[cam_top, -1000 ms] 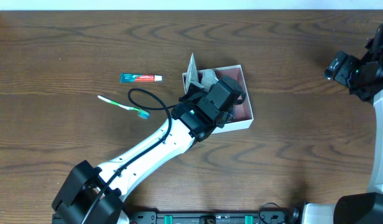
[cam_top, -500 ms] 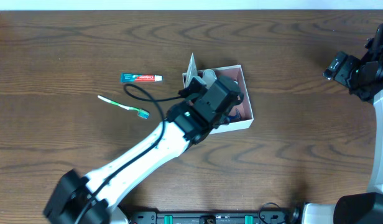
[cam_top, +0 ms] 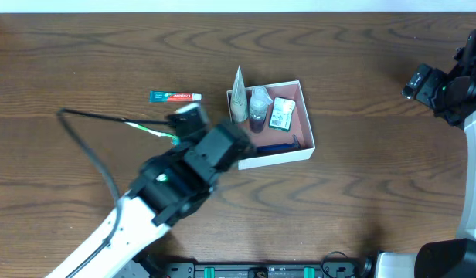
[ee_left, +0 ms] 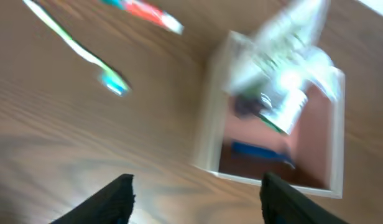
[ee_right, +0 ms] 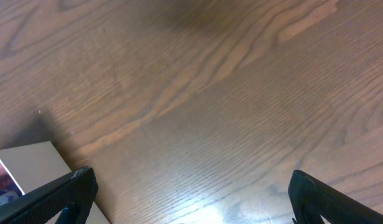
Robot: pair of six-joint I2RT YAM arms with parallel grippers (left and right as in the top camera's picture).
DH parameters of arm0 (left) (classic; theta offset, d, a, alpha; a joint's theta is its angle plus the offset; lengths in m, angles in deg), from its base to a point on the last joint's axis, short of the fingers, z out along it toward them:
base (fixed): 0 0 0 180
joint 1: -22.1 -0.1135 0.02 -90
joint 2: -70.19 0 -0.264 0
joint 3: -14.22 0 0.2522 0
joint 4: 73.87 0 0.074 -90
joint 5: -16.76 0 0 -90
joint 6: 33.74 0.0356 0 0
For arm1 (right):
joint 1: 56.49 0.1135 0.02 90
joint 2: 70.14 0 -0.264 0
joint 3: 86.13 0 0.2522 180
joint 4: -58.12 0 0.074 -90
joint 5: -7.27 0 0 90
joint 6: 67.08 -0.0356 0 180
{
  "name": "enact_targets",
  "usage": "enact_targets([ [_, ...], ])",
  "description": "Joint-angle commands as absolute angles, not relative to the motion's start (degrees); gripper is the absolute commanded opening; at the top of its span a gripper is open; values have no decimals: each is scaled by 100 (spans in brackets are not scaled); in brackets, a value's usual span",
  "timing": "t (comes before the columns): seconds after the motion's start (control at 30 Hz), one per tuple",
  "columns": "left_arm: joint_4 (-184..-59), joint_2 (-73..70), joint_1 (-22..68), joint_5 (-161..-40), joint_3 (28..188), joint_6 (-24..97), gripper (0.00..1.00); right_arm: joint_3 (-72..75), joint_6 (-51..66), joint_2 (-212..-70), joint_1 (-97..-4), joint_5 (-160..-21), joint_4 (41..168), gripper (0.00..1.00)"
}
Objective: Pack container
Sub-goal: 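Move the left gripper back to the green toothbrush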
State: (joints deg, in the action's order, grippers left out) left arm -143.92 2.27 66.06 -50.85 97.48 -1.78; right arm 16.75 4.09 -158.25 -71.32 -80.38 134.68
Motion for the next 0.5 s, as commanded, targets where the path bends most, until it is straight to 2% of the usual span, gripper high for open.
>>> enact_targets([
  [0.0,-14480,299,6209,-4210,9846,226,68,1681,473,-15843,-7165,-8018,13468,99],
  [0.13,-14368,87,5378,-4320,9844,-268,74,1681,473,-15843,-7165,-8018,13468,99],
  [0.3,-14047,-363,4406,-4431,9846,364,74,1681,473,-15843,-7165,-8016,13468,99],
  [0.47,-13815,-903,3702,-4870,9846,417,74,1681,473,-15843,-7165,-8016,13468,99],
])
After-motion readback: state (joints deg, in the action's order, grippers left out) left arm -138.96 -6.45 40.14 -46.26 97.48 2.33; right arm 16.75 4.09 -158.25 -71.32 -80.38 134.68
